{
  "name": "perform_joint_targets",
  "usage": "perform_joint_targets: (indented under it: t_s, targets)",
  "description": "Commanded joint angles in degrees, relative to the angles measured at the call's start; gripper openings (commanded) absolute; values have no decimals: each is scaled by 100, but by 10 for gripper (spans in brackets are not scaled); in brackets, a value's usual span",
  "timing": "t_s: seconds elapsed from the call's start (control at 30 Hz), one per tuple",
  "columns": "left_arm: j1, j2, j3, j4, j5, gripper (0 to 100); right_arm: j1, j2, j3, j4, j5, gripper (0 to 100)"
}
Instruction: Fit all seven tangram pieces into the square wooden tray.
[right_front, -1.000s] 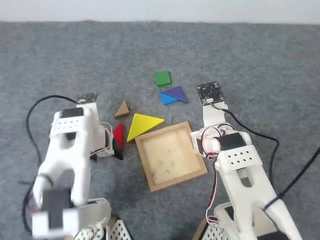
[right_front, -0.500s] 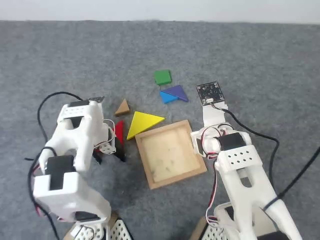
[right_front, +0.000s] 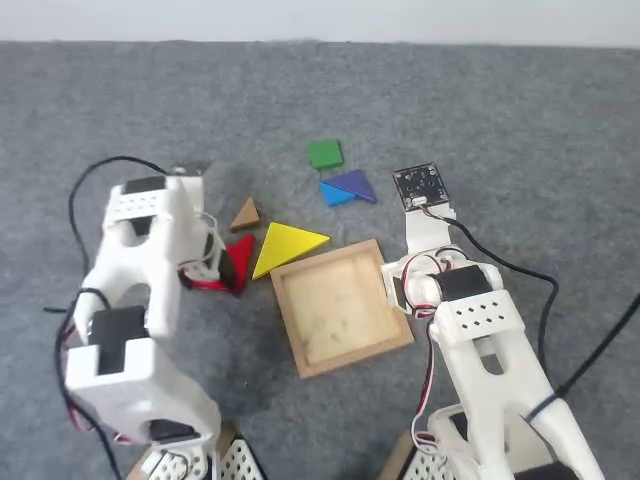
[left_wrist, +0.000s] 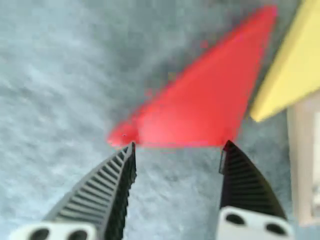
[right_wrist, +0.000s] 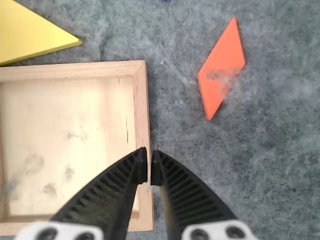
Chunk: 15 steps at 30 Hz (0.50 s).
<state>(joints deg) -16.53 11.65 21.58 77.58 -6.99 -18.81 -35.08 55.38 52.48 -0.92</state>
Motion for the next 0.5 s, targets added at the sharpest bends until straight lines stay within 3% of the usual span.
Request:
perform_joint_targets:
  t_s: [0.0, 0.13, 0.27, 0.47]
  targets:
    - [-316, -114, -338, -563, -88, 255, 66, -4, -79, -75, -35, 32]
    - [-457, -114, -303, -958, -211, 255, 66, -4, -79, -75, -35, 32]
    - [-475, -202, -347, -158, -193, 254, 66, -4, -79, -75, -35, 32]
    - [-431, -475, 259, 123, 703, 254, 66, -4, -79, -92, -35, 32]
